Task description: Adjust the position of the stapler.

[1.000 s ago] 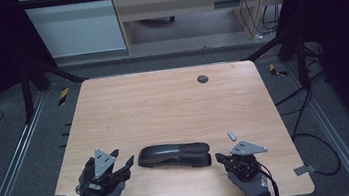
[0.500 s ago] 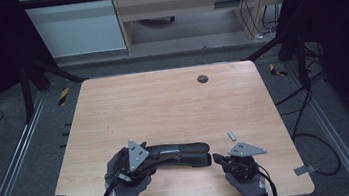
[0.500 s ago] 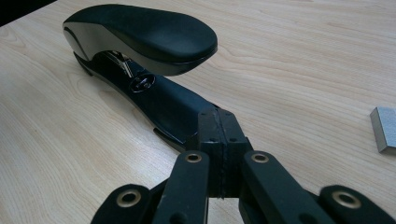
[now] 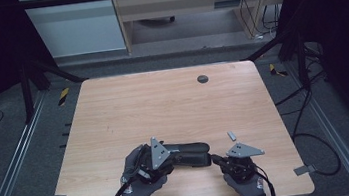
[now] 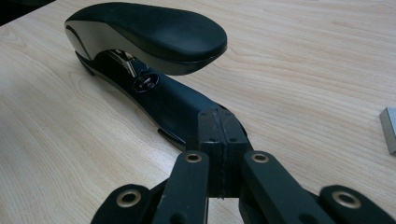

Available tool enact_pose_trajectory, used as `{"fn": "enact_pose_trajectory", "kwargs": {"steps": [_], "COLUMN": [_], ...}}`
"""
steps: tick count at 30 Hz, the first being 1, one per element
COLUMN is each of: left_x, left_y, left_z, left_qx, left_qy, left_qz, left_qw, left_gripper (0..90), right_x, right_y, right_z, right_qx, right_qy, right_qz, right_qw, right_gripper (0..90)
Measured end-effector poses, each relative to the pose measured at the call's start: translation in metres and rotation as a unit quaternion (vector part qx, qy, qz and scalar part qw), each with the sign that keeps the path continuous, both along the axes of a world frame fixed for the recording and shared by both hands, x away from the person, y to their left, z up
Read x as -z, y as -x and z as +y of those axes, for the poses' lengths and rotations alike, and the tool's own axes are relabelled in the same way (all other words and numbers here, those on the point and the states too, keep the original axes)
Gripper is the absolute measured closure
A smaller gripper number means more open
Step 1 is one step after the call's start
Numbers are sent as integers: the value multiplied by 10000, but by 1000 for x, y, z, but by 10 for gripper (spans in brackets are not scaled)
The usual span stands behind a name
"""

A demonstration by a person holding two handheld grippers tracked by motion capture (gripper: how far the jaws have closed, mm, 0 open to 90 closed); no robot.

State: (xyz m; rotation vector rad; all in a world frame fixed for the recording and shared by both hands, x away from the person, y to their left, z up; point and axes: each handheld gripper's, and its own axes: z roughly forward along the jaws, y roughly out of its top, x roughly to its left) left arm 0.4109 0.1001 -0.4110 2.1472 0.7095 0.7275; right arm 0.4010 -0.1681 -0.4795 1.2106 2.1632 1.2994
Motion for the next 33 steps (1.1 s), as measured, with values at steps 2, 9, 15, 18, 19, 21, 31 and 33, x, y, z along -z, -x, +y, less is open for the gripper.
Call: {"fn": "enact_pose_trajectory", "kwargs": {"steps": [2, 9, 15, 18, 19, 21, 31, 33], "left_x": [0, 4, 7, 7, 6, 3, -8, -5], "left_y": [0, 1, -1, -1, -1, -3, -31, -45], "left_z": [-3, -11, -17, -17, -16, -11, 18, 29], "left_qx": [64, 244, 350, 373, 379, 340, -53, -316], "left_qy": [-54, -233, -422, -440, -416, -356, -109, -27], "left_qz": [6, 21, 72, 69, 59, 35, 113, 179], "left_qw": [10000, 9994, 9985, 9983, 9984, 9988, 9999, 9993], "left_gripper": [464, 464, 455, 444, 442, 458, 742, 814], "right_x": [0, 1, 2, 2, 3, 4, 11, 12], "right_y": [0, 0, 0, 0, 0, 0, 0, 1], "right_z": [0, 2, 5, 7, 7, 8, 20, 21], "right_qx": [-16, -10, -40, -64, -79, -123, -261, -250], "right_qy": [9, -20, -9, 3, -4, -10, 58, 47], "right_qz": [-26, -18, 32, 38, 39, 99, 252, 312], "right_qw": [10000, 10000, 10000, 10000, 10000, 9999, 9993, 9992], "right_gripper": [900, 900, 900, 900, 900, 900, 900, 900]}}
